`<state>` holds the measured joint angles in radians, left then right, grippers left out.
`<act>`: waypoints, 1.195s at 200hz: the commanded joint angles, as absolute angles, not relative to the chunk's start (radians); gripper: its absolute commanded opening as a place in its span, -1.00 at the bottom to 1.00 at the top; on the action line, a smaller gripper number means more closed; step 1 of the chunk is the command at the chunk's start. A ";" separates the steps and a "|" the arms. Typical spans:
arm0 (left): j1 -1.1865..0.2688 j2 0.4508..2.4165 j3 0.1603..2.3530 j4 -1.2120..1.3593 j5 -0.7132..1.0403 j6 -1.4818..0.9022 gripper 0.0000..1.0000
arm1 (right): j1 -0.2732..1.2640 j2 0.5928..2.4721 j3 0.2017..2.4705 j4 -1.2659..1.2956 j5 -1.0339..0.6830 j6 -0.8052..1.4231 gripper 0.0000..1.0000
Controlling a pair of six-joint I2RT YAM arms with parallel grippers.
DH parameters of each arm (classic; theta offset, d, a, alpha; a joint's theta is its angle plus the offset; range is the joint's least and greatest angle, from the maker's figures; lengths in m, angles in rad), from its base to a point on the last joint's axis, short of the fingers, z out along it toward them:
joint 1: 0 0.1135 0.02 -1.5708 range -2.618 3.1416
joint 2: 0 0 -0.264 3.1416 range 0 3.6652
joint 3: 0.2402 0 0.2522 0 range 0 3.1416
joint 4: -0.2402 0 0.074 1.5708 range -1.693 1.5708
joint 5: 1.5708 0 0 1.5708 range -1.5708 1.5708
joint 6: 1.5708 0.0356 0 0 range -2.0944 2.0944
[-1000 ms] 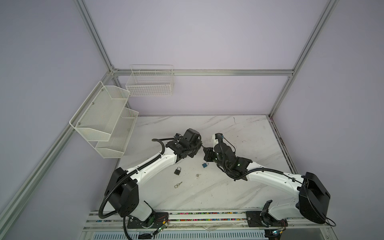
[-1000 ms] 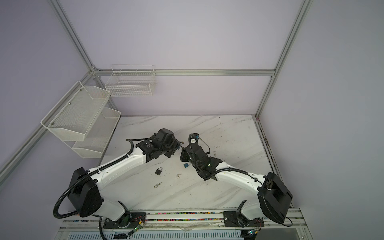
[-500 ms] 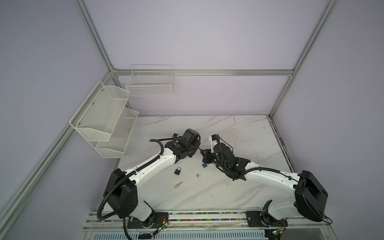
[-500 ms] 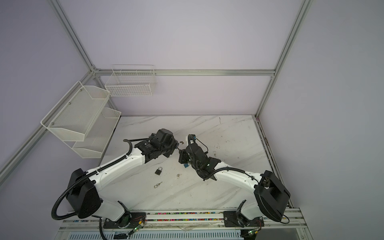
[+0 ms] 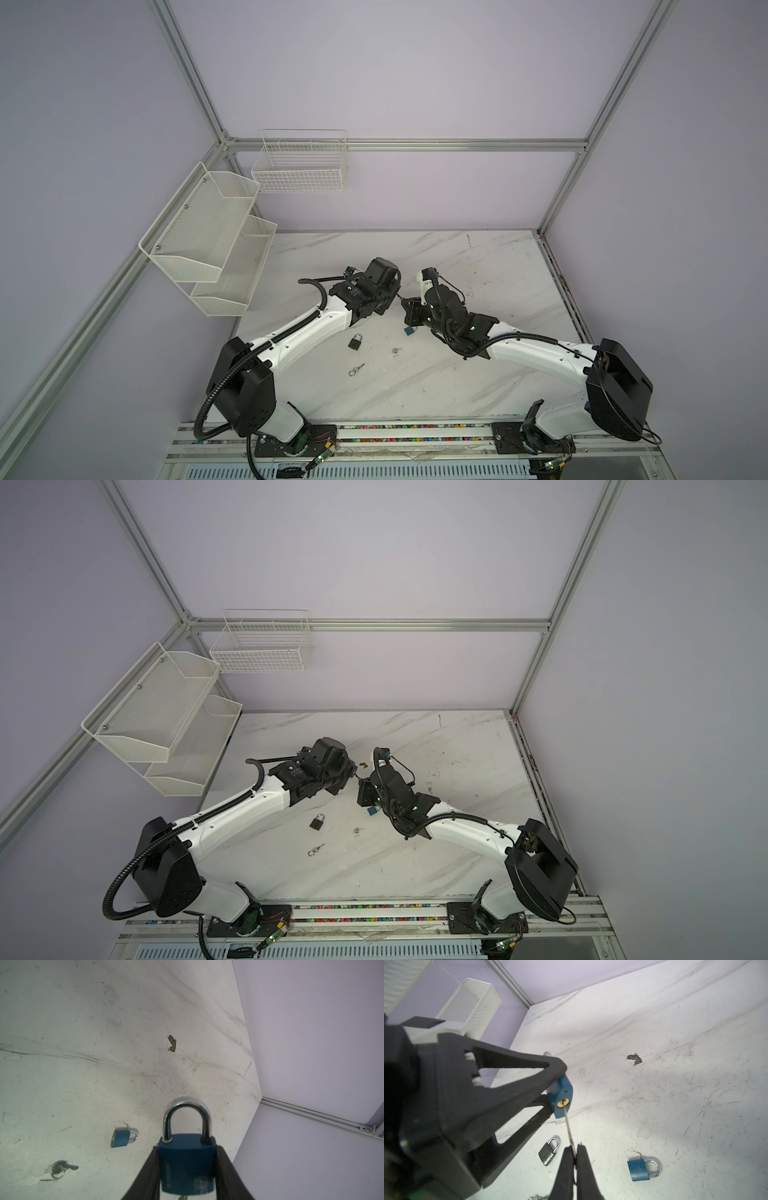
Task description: Unlock with the key
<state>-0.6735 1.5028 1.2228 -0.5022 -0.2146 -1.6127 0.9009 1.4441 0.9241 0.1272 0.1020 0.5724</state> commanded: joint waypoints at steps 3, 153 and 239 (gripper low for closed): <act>-0.671 1.459 1.207 -0.478 -0.232 -1.597 -0.81 | 0.899 1.431 0.956 0.127 0.124 0.550 -1.00; -0.671 1.445 1.196 -0.437 -0.201 -1.600 -0.82 | 0.900 1.479 0.976 0.147 0.091 0.550 -1.00; -0.676 1.487 1.219 -0.514 -0.165 -1.514 -0.83 | 0.850 1.503 1.078 0.168 -0.076 0.567 -1.00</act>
<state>-0.6556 1.4925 1.2209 -0.4950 -0.2291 -1.5585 0.8665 1.5074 1.0096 0.1097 0.0032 0.5568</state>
